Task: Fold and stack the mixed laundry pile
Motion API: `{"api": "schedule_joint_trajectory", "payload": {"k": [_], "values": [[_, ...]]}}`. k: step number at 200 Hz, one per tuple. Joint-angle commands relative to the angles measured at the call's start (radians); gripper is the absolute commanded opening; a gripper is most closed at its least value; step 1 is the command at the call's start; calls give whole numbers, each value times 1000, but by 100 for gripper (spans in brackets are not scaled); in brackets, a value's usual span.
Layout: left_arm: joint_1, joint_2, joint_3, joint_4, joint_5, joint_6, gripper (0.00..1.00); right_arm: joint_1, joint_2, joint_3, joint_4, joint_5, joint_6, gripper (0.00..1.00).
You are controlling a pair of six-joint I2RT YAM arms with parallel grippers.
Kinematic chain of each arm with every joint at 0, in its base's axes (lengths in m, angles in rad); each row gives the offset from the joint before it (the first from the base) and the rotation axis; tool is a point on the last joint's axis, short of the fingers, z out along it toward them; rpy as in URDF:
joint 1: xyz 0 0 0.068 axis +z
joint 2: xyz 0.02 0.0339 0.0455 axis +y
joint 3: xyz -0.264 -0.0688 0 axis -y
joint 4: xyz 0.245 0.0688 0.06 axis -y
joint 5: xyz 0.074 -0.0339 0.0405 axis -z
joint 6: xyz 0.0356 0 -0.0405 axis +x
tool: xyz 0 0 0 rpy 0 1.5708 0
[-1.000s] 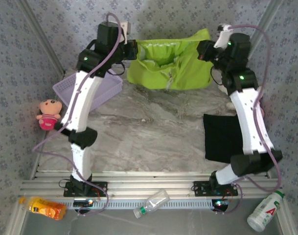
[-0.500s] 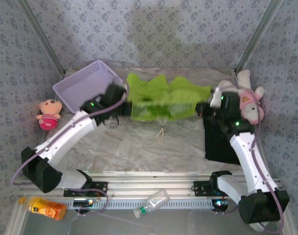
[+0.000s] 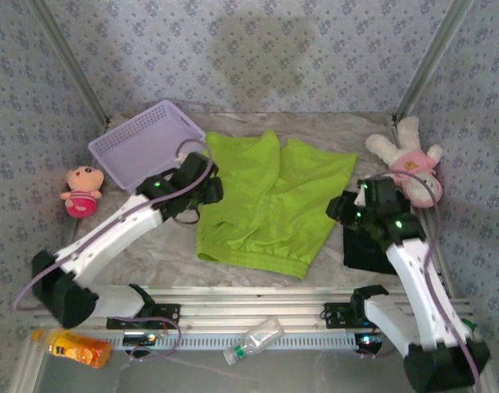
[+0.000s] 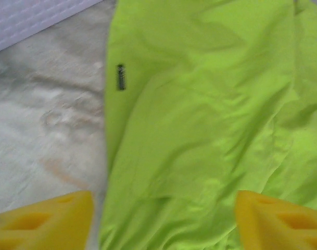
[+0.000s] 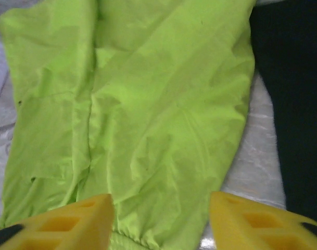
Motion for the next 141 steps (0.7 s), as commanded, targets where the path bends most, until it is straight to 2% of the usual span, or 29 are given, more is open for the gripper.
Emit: {"api": "schedule_joint_trajectory", "payload": {"k": [1,21,31,56,88,108,117,141], "values": [[2,119,16,91,15,102,48,39,119,-3,126,-7,50,47],[4,228,17,131,20,142,31,85,222,-38,245,66,71,45],[7,277,20,130,19,154,27,94,274,-50,290,89,100,44],[8,369,15,98,38,142,26,99,401,-60,348,97,154,42],[8,383,-88,73,70,106,27,96,598,1,309,114,169,42],[-6,363,-164,43,143,79,24,77,736,78,292,99,173,42],[-18,361,-190,48,197,71,19,63,802,127,279,94,175,42],[-82,392,-181,44,306,36,17,10,964,291,251,68,161,42]]}}
